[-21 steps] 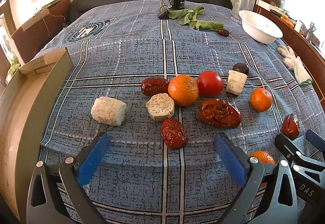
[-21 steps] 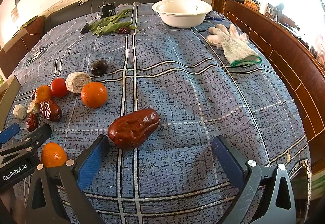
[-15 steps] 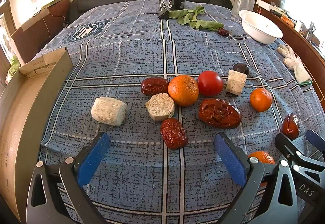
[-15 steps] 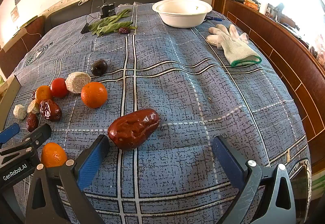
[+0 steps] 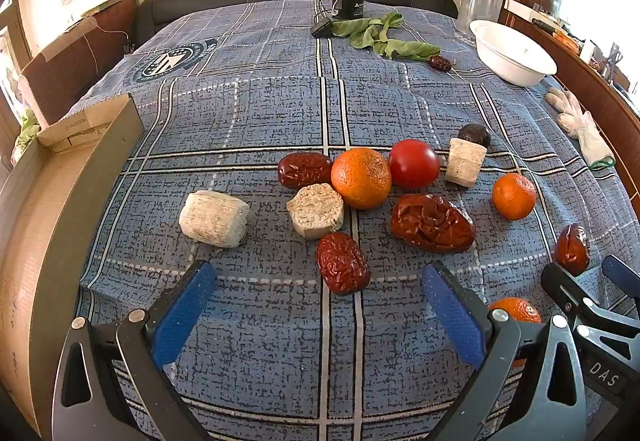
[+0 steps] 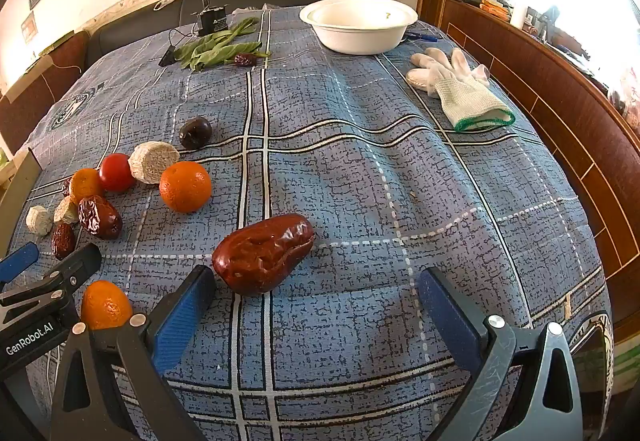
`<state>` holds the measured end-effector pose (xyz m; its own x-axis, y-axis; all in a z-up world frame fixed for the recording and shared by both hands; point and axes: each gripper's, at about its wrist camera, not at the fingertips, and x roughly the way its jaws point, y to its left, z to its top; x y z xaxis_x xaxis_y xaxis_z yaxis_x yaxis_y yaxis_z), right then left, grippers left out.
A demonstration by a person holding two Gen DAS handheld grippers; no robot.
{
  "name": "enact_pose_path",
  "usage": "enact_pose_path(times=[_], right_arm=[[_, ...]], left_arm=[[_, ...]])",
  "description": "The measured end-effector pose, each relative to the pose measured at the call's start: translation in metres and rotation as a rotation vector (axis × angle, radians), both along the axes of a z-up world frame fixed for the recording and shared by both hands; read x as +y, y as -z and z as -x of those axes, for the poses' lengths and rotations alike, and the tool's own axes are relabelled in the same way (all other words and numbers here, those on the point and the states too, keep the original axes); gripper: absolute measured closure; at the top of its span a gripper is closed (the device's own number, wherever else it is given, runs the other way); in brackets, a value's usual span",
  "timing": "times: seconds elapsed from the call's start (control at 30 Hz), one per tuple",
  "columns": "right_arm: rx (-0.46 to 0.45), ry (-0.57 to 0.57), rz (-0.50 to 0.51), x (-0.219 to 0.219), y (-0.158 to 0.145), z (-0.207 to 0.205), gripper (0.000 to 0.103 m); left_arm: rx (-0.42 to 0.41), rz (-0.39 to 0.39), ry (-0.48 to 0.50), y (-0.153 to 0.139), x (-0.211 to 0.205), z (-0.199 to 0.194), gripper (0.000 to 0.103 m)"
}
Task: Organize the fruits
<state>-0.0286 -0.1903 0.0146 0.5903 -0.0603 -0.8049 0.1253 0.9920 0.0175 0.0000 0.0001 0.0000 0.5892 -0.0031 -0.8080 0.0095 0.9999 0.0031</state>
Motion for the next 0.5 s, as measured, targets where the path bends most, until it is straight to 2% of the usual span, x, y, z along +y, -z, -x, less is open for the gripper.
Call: enact_pose_path(times=[0.5], right_arm=[[0.006, -0.005, -0.007, 0.0015, 0.0000, -0.0015, 0.000]], left_arm=[[0.018, -0.001, 0.029, 0.0004, 0.0010, -0.0024, 0.000]])
